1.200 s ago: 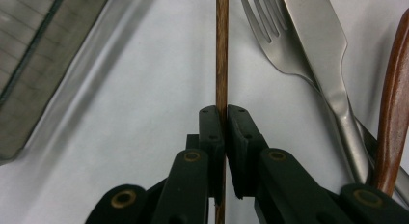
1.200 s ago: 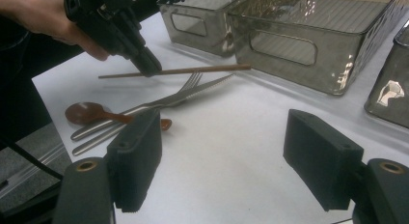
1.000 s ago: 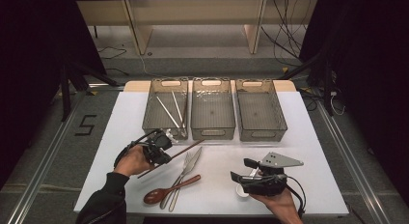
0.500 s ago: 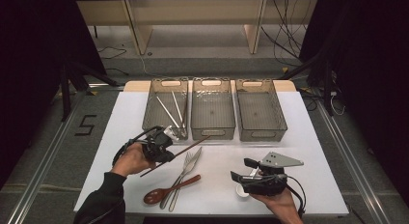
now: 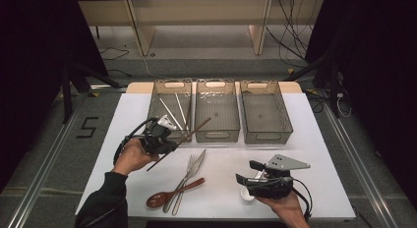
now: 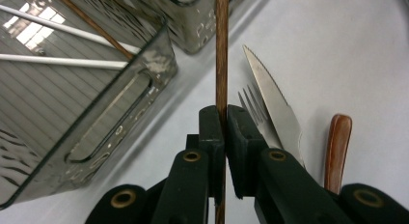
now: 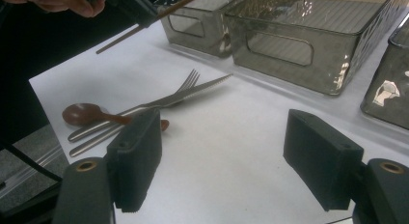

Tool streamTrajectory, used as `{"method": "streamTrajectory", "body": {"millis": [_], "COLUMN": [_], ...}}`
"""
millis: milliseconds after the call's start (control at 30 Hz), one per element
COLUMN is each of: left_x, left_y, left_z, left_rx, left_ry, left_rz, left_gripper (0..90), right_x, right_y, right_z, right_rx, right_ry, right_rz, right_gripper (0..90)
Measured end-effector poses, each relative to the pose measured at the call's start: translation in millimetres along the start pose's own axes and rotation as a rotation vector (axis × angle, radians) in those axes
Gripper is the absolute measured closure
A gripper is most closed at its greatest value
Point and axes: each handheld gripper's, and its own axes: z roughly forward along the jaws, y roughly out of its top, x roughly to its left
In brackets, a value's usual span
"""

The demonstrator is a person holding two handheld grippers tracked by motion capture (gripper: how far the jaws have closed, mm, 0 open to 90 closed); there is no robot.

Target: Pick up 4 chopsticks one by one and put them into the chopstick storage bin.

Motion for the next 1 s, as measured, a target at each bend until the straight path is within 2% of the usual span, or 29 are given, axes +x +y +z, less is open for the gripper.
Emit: {"method": "streamTrajectory", "body": {"millis": [100, 300, 467, 733, 1000], "left_x": [6.8, 27.5, 39.3, 50.8, 61.9], "left_y": [2.0, 4.4, 8.5, 18.6, 31.7], "left_z": [-2.4, -2.0, -5.1, -11.8, -14.3], "left_rx": [-0.021, -0.058, -0.079, -0.112, -0.128], "left_ry": [0.019, 0.043, 0.068, 0.085, 0.128], "left_rz": [-0.019, -0.084, -0.116, -0.132, -0.129], "left_gripper": [84.8, 84.8, 84.8, 84.8, 84.8], "right_x": [-0.1, -0.3, -0.4, -0.1, -0.5], "right_y": [-0.1, -0.2, -0.2, -0.2, -0.2], "right_z": [0.3, 0.4, 0.4, 0.6, 0.5], "right_rx": [0.002, 0.001, 0.000, 0.000, 0.001], "right_ry": [0.001, 0.001, 0.001, 0.003, 0.002], "right_rz": [0.000, 0.002, 0.002, 0.001, 0.003], "right_gripper": [30.4, 30.3, 30.3, 30.3, 30.3]}}
